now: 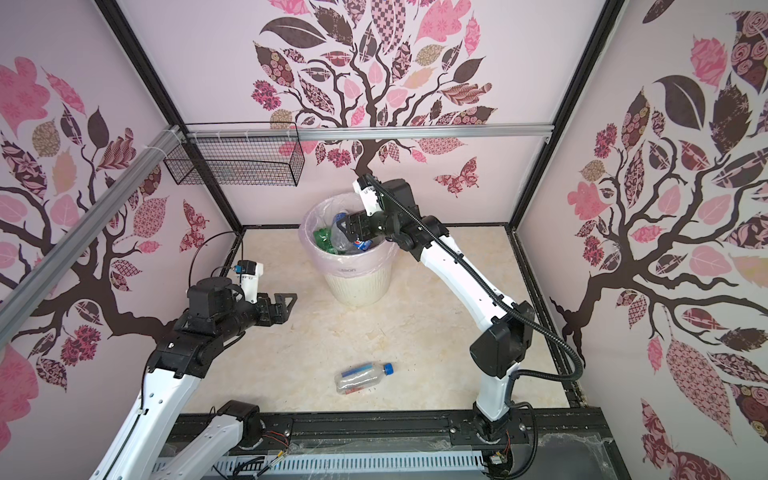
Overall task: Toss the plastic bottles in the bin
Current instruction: 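Carry the white-capped bottle over the bin and open the right gripper, then reach the left gripper to the last blue-capped clear bottle nearer the robot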
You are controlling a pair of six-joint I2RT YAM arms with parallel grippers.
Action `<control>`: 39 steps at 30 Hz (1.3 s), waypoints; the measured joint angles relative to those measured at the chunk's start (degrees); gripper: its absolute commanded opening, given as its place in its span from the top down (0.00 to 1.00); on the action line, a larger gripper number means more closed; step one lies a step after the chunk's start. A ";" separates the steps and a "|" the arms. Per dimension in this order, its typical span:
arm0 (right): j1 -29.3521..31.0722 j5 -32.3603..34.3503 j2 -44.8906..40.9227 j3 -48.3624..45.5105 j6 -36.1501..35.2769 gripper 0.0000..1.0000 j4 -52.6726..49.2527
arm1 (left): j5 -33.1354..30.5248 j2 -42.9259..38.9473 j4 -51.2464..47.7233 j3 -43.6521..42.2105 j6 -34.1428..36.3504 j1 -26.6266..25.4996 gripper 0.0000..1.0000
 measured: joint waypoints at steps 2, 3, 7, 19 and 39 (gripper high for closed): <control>-0.39 0.26 -4.02 -6.49 0.09 0.12 0.28 | 0.37 -0.35 0.00 0.02 0.26 0.00 0.06; -0.68 0.46 -5.86 -9.03 0.20 0.12 0.59 | 0.70 -0.48 0.00 0.04 0.48 0.00 0.06; -2.69 3.91 -16.92 -20.50 0.94 0.10 3.02 | 3.28 0.70 -0.81 0.94 1.86 -0.61 0.07; -4.72 17.57 -37.35 -40.81 2.29 0.02 8.26 | 8.92 5.64 -0.92 1.55 5.92 -14.47 0.16; -16.33 15.45 -37.88 -56.17 12.22 0.00 9.94 | 1.77 24.13 3.76 0.09 3.96 -40.72 0.12</control>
